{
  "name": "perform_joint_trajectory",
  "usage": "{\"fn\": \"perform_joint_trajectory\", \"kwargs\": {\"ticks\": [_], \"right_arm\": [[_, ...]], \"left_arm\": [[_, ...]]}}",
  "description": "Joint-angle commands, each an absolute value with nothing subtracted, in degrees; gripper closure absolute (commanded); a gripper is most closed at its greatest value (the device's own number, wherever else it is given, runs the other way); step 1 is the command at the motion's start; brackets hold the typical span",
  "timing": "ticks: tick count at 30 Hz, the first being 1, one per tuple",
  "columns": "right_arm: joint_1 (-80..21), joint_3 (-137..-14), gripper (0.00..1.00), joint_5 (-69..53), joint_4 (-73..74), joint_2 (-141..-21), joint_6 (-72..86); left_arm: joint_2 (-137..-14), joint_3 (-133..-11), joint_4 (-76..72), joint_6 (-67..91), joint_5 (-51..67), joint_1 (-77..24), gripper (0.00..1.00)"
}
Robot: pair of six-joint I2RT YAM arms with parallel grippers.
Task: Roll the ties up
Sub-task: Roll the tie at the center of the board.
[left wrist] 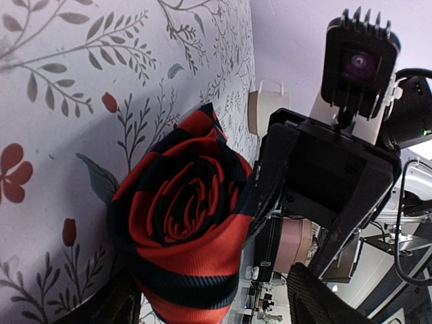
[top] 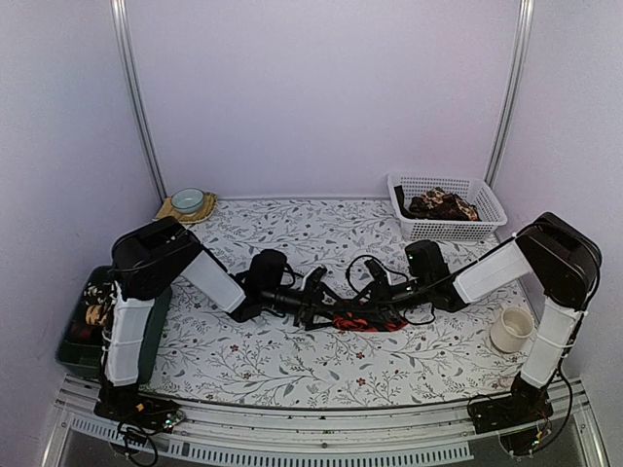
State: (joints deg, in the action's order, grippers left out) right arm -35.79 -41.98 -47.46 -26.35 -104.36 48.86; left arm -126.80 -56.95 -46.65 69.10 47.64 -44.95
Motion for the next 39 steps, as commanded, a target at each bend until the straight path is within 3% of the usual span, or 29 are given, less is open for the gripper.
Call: {"fn": "perform_joint_trajectory", "kwargs": {"ticks": [1,8,13,30,39], "right_arm": [[-35.2,-40.9,0.61,-45.0,-22.2,-109.0,49.0],[-35.2,-40.7,0.62,-45.1,-22.3,-109.7,48.8],[-35.1,-40.6,0.62,-44.9,-22.1,-109.8,48.5],[-34.8,-41.8,0.62,-44.3,-19.2,-107.2,47.3],[-33.4,-48.1,0.44,-43.8,-8.9,-97.7,41.6]], "left_arm": [[-131.6,-56.6,-45.9,71.3,47.1,-46.7,0.27],[-136.1,-57.1,-52.6,76.3,46.6,-47.3,0.34],[-136.5,-56.3,-53.2,77.2,44.9,-47.1,0.49],[-134.9,-55.6,-47.7,73.6,43.2,-46.0,0.82],[-132.2,-55.2,-42.8,70.1,43.0,-45.2,0.86]]}}
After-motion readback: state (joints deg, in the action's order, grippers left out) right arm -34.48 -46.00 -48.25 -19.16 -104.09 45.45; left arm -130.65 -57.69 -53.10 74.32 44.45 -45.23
